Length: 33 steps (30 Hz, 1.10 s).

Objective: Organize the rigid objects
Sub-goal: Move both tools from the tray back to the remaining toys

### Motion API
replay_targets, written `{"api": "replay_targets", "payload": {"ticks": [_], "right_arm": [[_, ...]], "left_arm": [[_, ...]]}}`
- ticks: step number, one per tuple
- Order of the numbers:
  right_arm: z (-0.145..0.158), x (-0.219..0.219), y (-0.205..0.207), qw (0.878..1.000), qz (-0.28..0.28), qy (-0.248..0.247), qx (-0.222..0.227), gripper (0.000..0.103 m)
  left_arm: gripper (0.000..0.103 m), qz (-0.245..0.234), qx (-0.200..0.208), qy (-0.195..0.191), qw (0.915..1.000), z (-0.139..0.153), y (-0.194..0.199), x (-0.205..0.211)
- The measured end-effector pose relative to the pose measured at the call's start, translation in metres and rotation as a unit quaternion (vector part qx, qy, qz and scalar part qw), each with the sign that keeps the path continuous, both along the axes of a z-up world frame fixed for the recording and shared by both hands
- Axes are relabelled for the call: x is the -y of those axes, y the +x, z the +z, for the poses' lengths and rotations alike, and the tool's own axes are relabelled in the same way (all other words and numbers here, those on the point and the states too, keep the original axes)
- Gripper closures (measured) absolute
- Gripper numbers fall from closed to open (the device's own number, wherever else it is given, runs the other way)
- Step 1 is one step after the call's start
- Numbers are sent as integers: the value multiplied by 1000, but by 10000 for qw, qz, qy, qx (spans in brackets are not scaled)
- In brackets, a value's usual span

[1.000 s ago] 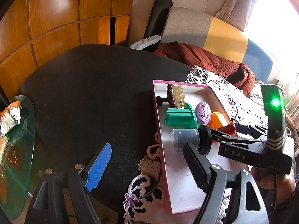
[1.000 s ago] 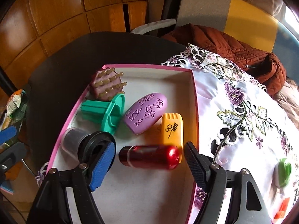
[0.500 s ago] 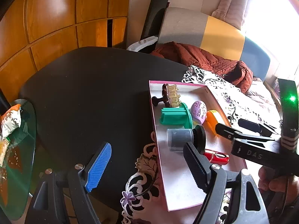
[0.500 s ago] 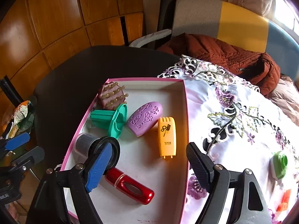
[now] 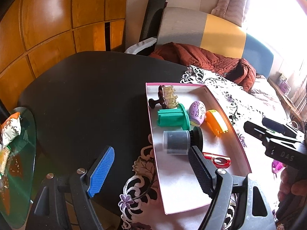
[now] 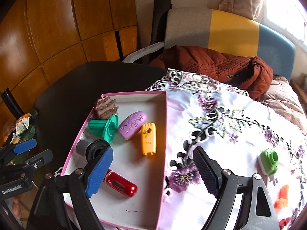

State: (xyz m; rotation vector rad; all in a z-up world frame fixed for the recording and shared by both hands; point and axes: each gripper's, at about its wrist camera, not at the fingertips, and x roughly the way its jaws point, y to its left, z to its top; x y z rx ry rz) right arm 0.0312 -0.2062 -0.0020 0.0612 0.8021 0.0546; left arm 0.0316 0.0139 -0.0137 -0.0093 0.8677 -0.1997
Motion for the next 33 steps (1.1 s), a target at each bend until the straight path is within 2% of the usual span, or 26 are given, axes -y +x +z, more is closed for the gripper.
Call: {"api": "replay_targets", "payload": {"ticks": [12, 21, 28, 33], "right_arm": [[20, 37, -30, 9991, -274, -144, 287, 15], [32, 103, -62, 9937, -1028, -239, 387, 12], [35, 174, -93, 9802, -1913, -367, 359, 12], [24, 231, -120, 9597, -2763, -425, 271, 12]], "left_arm": [[22, -241, 40, 167, 9996, 2, -6, 17], [22, -520, 98, 279, 9982, 4, -9, 36], [22, -857, 136, 404, 9954, 5, -13, 58], [22, -1095, 164, 454, 9928, 5, -16, 78]]}}
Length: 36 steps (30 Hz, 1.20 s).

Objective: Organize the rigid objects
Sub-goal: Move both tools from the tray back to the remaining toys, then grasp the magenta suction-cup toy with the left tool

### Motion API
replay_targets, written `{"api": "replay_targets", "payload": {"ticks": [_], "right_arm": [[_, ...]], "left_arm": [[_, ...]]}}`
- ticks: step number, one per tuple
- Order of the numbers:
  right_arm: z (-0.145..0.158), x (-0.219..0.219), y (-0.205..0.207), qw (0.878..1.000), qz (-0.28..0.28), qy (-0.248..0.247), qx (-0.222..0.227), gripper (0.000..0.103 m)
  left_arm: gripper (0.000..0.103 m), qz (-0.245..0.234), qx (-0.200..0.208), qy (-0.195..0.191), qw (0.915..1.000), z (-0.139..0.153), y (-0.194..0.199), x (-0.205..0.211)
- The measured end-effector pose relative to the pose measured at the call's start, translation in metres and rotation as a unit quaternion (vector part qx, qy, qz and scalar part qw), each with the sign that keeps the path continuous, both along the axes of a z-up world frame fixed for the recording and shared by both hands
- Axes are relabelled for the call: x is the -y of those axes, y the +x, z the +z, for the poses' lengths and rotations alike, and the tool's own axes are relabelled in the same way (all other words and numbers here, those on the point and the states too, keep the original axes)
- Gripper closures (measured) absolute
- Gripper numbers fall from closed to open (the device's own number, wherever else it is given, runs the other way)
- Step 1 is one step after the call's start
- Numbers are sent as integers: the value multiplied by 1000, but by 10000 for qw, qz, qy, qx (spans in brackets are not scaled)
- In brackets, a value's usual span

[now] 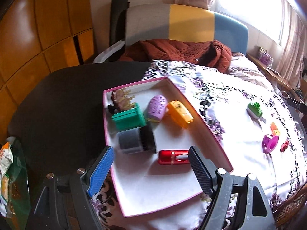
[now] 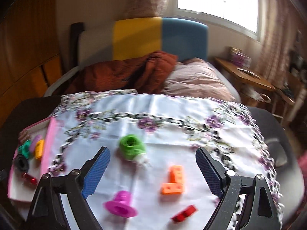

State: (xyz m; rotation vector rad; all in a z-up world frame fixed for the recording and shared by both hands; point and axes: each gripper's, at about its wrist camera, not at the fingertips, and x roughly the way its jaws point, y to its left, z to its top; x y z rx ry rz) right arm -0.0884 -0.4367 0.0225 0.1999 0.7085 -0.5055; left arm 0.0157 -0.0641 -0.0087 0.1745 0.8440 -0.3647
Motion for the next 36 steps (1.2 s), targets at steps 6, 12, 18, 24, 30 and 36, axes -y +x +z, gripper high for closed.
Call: {"api": "replay_targets", "payload": {"ticks": [6, 12, 18, 24, 30, 36], "right_arm": [[-26, 63, -33, 9874, -1382, 747, 182, 12], [-28, 89, -57, 9707, -1931, 1284, 622, 12], [-34, 97, -66, 9616, -2174, 1525, 690, 12], [-41, 104, -69, 9551, -2280, 1781, 637, 11], [-45, 108, -70, 9513, -2303, 1946, 639, 11], [-46, 107, -67, 9531, -2217, 1968, 616, 10]], "left_arm": [[22, -450, 57, 79, 9989, 1, -6, 36], [22, -1079, -208, -58, 9939, -6, -13, 80], [24, -1717, -616, -128, 9831, -20, -26, 123], [24, -2383, -836, -165, 9674, -27, -44, 165], [23, -2858, -1124, -259, 9513, -35, -59, 207], [16, -3046, -1139, -278, 9452, -44, -65, 246]]}}
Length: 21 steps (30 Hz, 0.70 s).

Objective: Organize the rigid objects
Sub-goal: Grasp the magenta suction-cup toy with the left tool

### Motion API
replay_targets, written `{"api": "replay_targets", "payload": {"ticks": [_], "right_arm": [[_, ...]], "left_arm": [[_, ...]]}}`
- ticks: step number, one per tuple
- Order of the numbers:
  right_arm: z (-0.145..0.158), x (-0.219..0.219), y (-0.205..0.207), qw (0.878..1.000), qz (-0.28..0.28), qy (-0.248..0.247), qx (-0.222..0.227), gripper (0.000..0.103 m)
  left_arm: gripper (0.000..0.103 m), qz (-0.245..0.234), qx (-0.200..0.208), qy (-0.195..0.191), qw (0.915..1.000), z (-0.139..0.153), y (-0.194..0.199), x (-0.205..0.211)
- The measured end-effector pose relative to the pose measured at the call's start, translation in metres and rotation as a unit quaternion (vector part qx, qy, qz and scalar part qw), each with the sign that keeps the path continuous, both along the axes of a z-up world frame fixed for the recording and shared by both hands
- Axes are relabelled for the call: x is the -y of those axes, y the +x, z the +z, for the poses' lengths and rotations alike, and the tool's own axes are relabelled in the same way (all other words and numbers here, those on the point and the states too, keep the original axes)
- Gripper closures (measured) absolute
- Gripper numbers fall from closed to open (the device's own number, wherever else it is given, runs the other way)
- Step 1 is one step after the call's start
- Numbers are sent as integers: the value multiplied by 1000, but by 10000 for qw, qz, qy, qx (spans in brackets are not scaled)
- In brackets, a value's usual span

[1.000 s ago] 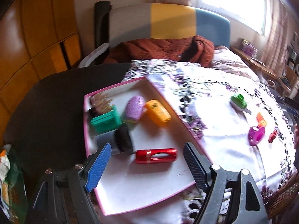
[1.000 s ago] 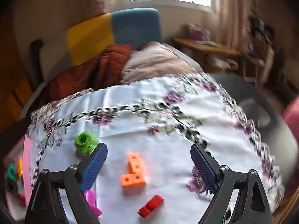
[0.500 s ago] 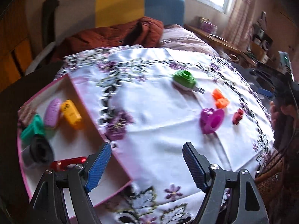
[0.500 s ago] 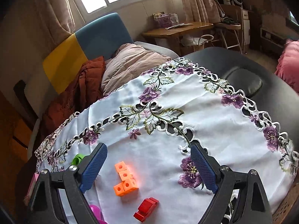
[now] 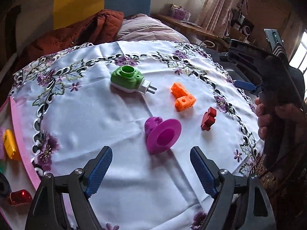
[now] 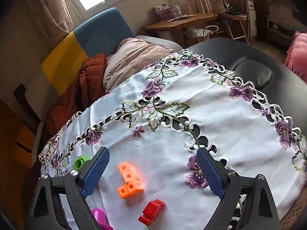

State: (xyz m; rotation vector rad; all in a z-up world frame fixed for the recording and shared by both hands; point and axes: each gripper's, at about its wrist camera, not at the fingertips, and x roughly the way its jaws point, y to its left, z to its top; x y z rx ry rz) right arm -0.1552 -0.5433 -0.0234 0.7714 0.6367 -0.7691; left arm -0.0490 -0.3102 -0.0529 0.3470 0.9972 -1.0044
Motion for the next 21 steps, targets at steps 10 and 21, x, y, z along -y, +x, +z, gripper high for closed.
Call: {"api": "replay_targets", "payload": {"ticks": [10, 21], "right_arm": [[-1, 1, 2, 10000, 28, 48, 27, 10], [-16, 0, 14, 9986, 287, 310, -326, 10]], "left_arm": [[49, 77, -355, 183, 9992, -34, 15, 44], [51, 252, -241, 157, 9993, -33, 20, -2]]}}
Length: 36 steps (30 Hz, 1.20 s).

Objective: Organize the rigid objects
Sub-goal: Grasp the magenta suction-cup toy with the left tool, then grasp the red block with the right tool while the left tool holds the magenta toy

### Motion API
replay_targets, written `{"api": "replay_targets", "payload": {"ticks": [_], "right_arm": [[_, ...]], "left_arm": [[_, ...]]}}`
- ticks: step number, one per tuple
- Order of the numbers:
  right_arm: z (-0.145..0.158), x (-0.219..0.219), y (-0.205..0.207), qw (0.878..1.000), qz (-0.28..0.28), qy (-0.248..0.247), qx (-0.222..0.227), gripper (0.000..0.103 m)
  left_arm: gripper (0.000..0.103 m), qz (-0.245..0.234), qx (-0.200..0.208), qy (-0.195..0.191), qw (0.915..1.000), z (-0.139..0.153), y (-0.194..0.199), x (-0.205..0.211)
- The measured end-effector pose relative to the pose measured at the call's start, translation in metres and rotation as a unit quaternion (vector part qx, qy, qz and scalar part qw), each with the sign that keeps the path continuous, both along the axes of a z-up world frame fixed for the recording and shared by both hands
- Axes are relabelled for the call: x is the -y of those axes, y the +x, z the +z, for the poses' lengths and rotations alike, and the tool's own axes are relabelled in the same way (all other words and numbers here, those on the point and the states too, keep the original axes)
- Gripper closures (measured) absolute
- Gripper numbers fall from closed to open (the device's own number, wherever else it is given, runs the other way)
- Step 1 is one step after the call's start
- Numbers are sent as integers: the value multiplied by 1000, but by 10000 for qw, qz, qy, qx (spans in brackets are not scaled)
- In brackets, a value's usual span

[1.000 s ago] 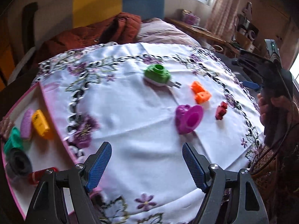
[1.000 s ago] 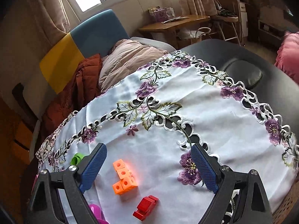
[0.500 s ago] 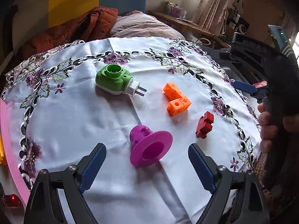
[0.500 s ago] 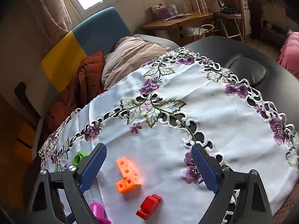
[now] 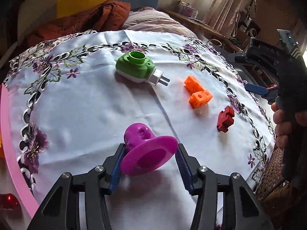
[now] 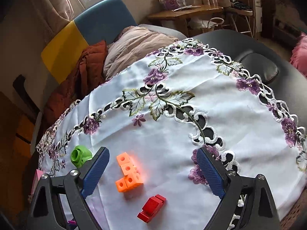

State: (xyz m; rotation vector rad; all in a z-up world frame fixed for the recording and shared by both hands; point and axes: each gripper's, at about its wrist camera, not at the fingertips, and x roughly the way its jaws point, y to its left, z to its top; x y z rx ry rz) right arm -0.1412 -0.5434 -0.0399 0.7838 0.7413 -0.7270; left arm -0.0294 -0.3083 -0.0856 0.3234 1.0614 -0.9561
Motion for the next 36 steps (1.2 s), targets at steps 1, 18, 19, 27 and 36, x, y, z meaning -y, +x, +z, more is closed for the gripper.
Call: {"api": "replay_targets", "payload": {"ticks": [1, 18, 19, 27, 36], "right_arm": [[-4, 0, 3, 9999, 61, 84, -64, 10], [-39, -31, 23, 9880, 819, 917, -937, 11], [-39, -34, 23, 9876, 814, 905, -990, 14], [-45, -51, 32, 9777, 1013, 625, -1732, 88], [-16, -124, 85, 9509, 2922, -66, -1017, 88]], "left_arm": [[51, 27, 9, -7, 10000, 1, 0, -5], [51, 186, 297, -561, 9978, 42, -8, -64], [51, 202, 293, -597, 9976, 44, -8, -67], [51, 344, 304, -847, 9954, 56, -7, -87], [51, 759, 442, -1008, 9910, 72, 4, -120]]}}
